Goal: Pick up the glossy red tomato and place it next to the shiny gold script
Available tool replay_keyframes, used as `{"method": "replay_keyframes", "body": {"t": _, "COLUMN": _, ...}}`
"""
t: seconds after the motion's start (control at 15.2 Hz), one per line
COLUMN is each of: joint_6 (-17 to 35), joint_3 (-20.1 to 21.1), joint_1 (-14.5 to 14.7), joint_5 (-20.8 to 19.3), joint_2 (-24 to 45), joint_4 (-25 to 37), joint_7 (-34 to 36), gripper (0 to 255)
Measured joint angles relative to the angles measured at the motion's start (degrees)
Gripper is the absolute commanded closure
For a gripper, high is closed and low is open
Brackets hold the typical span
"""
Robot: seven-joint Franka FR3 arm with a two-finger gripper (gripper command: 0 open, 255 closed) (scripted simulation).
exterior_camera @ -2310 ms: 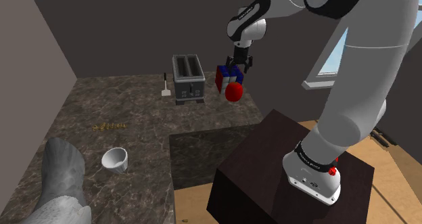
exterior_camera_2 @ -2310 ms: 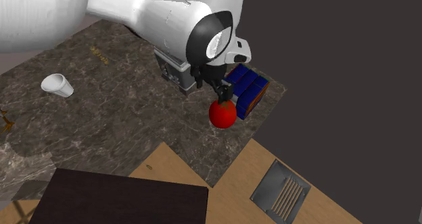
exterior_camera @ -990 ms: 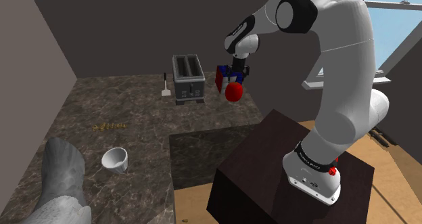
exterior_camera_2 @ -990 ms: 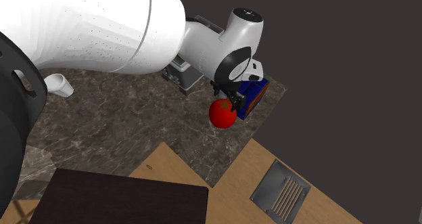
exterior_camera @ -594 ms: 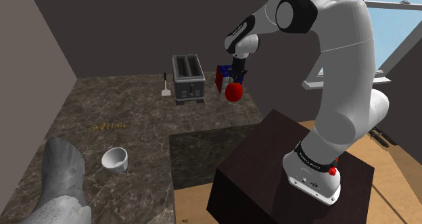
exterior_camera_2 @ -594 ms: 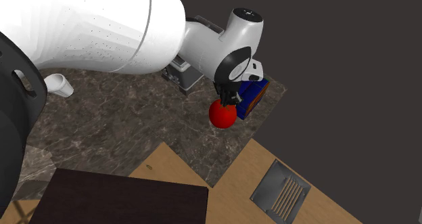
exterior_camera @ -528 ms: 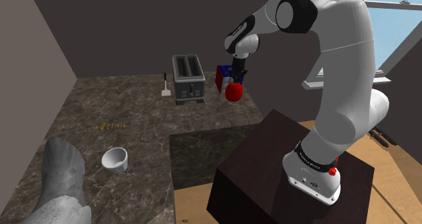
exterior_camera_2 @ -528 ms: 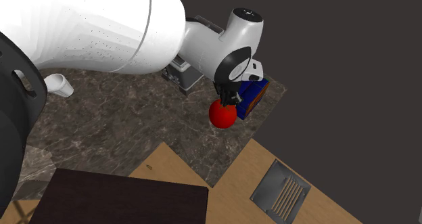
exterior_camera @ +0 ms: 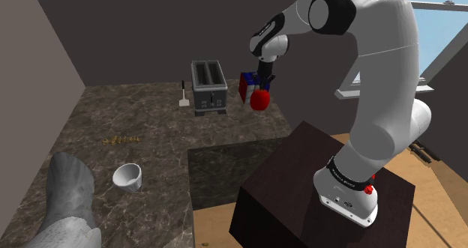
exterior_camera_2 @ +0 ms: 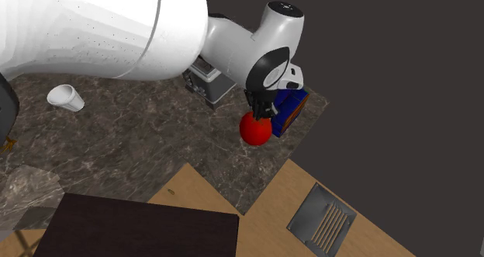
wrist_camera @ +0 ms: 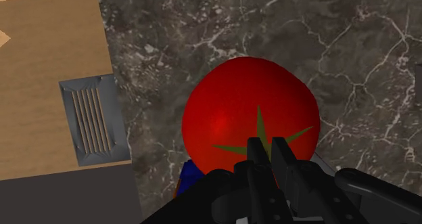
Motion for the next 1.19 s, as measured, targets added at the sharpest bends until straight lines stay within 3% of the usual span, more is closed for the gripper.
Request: {"method": "replay_keyframes", "body": {"t": 1.19, "joint_6": -9.69, "joint_3": -1.86, "joint_1": 1.24, "joint_5": -2.82, "joint_2": -8.95, "joint_4": 0.98, "joint_7": 1.75, "gripper": 255}}
